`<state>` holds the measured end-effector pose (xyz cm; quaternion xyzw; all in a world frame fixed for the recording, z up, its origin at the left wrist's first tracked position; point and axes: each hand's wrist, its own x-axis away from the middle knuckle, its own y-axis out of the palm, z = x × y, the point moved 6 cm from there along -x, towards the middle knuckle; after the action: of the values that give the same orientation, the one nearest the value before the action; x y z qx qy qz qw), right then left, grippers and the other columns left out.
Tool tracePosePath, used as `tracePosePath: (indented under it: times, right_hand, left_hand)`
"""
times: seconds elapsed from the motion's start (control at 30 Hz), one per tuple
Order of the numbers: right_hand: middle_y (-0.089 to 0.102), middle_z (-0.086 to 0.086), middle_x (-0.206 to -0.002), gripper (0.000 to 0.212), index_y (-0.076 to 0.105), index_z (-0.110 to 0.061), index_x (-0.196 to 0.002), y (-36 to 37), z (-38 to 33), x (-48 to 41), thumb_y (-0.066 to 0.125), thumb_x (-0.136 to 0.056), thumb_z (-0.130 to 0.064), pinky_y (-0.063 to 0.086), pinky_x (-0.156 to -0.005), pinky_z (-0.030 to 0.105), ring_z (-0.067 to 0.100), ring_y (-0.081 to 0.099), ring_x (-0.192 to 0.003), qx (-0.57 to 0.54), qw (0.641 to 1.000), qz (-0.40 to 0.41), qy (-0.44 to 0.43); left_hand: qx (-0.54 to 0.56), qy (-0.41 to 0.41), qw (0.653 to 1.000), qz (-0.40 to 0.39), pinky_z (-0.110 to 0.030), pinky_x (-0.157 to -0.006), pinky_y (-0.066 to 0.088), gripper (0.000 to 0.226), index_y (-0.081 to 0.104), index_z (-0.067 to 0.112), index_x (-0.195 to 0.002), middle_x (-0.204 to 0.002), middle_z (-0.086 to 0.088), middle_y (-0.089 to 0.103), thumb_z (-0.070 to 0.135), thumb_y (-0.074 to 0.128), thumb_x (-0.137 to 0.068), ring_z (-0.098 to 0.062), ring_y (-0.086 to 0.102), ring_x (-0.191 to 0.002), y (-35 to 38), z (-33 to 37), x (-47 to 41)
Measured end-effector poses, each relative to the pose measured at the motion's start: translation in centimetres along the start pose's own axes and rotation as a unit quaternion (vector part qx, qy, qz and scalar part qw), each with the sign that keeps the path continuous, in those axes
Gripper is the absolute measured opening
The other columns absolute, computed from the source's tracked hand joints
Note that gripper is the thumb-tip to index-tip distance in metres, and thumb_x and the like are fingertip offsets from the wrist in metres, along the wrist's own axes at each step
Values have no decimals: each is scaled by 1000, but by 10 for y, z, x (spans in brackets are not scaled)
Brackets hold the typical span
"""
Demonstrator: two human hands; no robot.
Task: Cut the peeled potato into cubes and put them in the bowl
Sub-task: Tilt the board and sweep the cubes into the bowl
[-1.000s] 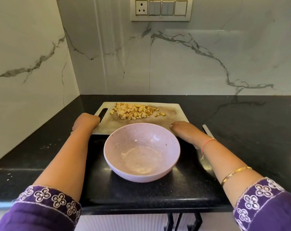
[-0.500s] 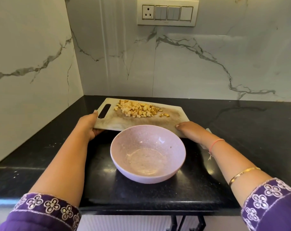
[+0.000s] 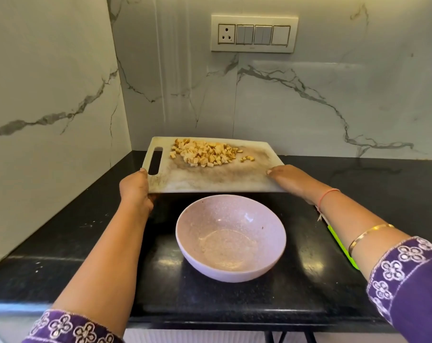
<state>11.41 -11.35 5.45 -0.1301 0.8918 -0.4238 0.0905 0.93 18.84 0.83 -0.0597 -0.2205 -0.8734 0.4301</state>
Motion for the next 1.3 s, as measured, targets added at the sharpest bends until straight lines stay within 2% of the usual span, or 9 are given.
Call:
tracePosePath:
  times: [0.13, 0.23, 0.37, 0.57, 0.73, 0.9, 1.03, 1.23, 1.3]
  right_hand:
    - [54, 20, -129, 42, 58, 2, -121, -12, -19, -3, 39, -100, -29, 37, -100, 37, 33, 50, -117, 4, 999, 35, -31]
    - [54, 16, -131, 41, 58, -4, -124, -11, -28, -3, 39, -100, -31, 37, -98, 33, 29, 50, -118, 20, 998, 31, -47]
    - [34, 5, -151, 50, 36, -10, -145, -6, -34, -6, 40, -100, -33, 24, -109, 29, 23, 32, -138, 28, 998, -2, -58]
    - [21, 2, -156, 58, 21, -17, -150, -6, -47, -14, 34, -100, -44, 16, -113, 34, 23, 22, -142, 26, 997, -15, -77]
    - [7, 7, -159, 71, 7, -18, -152, -7, -43, -20, 24, -96, -59, 9, -117, 43, 26, 9, -145, 74, 996, -10, -47]
    - [15, 8, -158, 73, 15, -17, -152, -12, -54, -14, 26, -95, -61, 14, -114, 40, 27, 17, -143, 32, 997, 17, -64]
    - [27, 8, -154, 73, 27, -16, -148, -2, -67, -7, 35, -92, -62, 20, -115, 40, 27, 26, -140, -16, 995, 19, -94]
    - [36, 8, -148, 65, 38, -20, -143, 4, -85, -4, 44, -91, -58, 27, -112, 37, 26, 35, -134, -61, 989, 24, -135]
    - [37, 8, -144, 58, 43, -21, -139, 8, -90, -3, 48, -91, -54, 29, -106, 32, 25, 38, -131, -65, 987, 23, -143]
  left_hand:
    - [41, 11, 999, -3, -28, -58, 54, 22, 54, 12, -118, -90, -4, 59, 21, 53, -97, -15, 63, -77, 0, 10, 6]
    - [44, 0, 999, -4, -28, -57, 54, 26, 54, 14, -121, -96, -6, 61, 21, 54, -96, -16, 65, -82, -5, 12, 9]
    - [39, -9, 999, -7, -28, -57, 54, 26, 56, 13, -121, -95, -6, 61, 21, 55, -96, -16, 65, -80, -11, 10, 16]
    - [56, 8, 998, -15, -27, -54, 53, 23, 56, 13, -118, -93, -5, 61, 20, 55, -96, -15, 65, -77, -15, 19, 33]
    - [58, 21, 998, -22, -28, -59, 54, 24, 56, 12, -118, -94, -6, 61, 21, 55, -96, -16, 65, -80, -16, 15, 48]
    - [64, 28, 997, -35, -30, -56, 52, 22, 57, 11, -116, -94, -7, 61, 20, 54, -97, -17, 65, -80, -16, 13, 64]
    - [69, 49, 996, -39, -33, -61, 54, 22, 57, 9, -117, -89, -7, 60, 17, 52, -97, -18, 64, -77, -22, 18, 72]
    - [65, 61, 996, -19, -34, -69, 56, 18, 58, 14, -112, -98, -7, 61, 22, 54, -96, -21, 65, -88, -31, 28, 74]
    - [56, 63, 996, -11, -36, -74, 56, 19, 59, 15, -113, -100, -8, 61, 22, 54, -96, -21, 64, -92, -32, 24, 76]
